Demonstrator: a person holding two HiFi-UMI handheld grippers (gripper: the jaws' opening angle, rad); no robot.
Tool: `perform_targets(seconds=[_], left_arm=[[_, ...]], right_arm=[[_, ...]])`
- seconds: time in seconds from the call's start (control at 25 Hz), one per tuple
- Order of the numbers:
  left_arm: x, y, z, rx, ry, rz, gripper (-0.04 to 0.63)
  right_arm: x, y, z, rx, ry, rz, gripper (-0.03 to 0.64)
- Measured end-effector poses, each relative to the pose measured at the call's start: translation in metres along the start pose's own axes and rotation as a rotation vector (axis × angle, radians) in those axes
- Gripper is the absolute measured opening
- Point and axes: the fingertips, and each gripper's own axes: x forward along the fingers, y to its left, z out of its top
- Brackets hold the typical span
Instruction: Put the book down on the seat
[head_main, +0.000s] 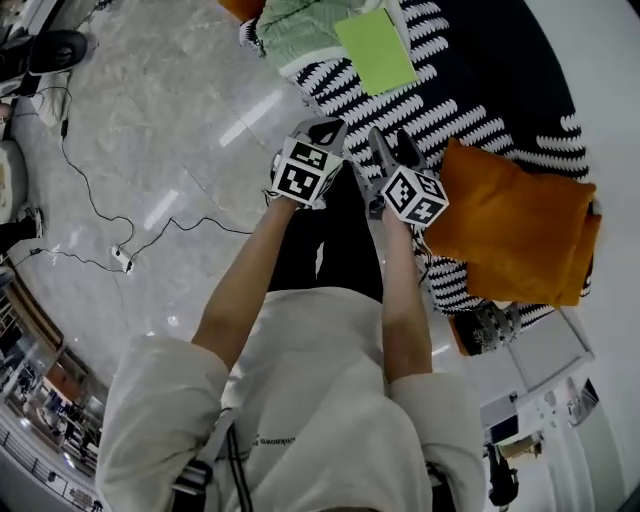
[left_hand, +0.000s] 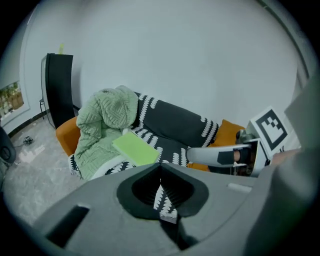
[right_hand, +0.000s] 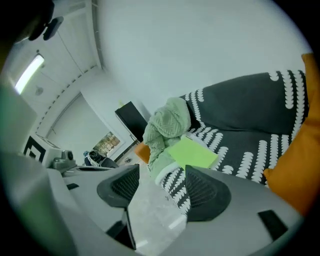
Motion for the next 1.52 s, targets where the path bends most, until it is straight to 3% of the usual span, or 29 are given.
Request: perform_targets(seconds=[0.24, 0.4, 0.72, 0.84, 1.24, 1.52], left_arm=[[-0.039, -0.031, 0.011, -0.005, -0.05, -0.006, 0.008], [-0.062, -0.04, 0.01, 0.025, -0.069, -0.008, 0.008], [-0.094, -0.057, 0.013, 0.005, -0.095, -0.002, 0.008], [-0.106, -0.064, 0.014, 0.006, -0.097, -0.006, 0.008], [-0.123, -0.058, 0.01, -0.048, -0.091, 0.009, 0.008], [-0.139, -0.059, 0.027, -0.064, -0.138, 0.01, 0.009]], right_arm=[[-0.045, 0.034, 0.008, -0.174, 0.013, -0.016, 0.264], [-0.066, 0.047, 0.008, -0.213, 0.009, -0.012, 0.264], [-0.103, 0.056, 0.008, -0.24, 0.002, -0.065, 0.264], [-0.109, 0.066, 0.002, -0.298, 0.039, -0.051, 0.262], [-0.117, 0.087, 0.0, -0.575, 0.121, -0.07, 0.145], [-0.12, 0.084, 0.005, -0.571, 0.129, -0.081, 0.064]])
